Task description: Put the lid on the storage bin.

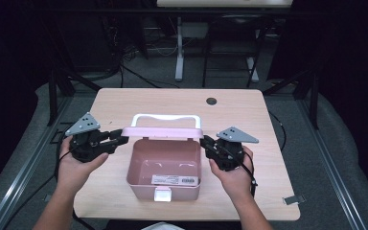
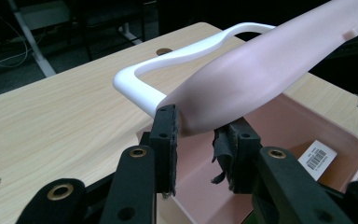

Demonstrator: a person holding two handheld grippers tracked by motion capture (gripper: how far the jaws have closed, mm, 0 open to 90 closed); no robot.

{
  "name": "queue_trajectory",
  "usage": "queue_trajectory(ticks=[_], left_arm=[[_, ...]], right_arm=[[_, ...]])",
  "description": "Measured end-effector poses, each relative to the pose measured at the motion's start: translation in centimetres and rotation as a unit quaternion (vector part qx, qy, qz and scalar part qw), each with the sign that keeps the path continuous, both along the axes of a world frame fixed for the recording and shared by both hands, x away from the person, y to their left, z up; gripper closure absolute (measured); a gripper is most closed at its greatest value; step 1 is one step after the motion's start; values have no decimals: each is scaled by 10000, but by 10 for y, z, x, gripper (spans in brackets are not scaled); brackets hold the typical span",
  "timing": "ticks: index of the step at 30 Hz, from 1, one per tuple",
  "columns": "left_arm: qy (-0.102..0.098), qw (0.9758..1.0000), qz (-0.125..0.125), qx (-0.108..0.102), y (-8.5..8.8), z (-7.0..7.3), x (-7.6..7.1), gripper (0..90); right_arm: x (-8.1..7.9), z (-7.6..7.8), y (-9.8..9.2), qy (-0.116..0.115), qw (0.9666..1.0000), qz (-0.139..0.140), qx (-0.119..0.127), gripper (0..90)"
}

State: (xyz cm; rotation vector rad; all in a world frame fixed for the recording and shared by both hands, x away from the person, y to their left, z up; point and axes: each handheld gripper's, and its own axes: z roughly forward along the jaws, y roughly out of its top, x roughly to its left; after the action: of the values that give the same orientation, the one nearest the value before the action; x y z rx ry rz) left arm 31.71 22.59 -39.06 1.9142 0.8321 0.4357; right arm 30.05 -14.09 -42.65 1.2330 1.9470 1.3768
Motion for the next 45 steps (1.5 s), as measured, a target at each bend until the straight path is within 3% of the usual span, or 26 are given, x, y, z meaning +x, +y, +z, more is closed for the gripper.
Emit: queue_trajectory(ticks=[11,22,34,45], left_arm=[[-6,10000,14,9,0,2,3,708],[69,10000,-2,51,0,5,5,711],[77,9997,-73,214,0,1,-5,708],[106,9997,-108,171,1,-2,-8,708]], right_arm=[[-2,5,-12,82,9999,84,114,739],[-1,13,-35,-97,9994,-124,297,691],[3,10,-34,-101,9996,-114,223,658],[6,8,-33,-84,9996,-113,230,657]])
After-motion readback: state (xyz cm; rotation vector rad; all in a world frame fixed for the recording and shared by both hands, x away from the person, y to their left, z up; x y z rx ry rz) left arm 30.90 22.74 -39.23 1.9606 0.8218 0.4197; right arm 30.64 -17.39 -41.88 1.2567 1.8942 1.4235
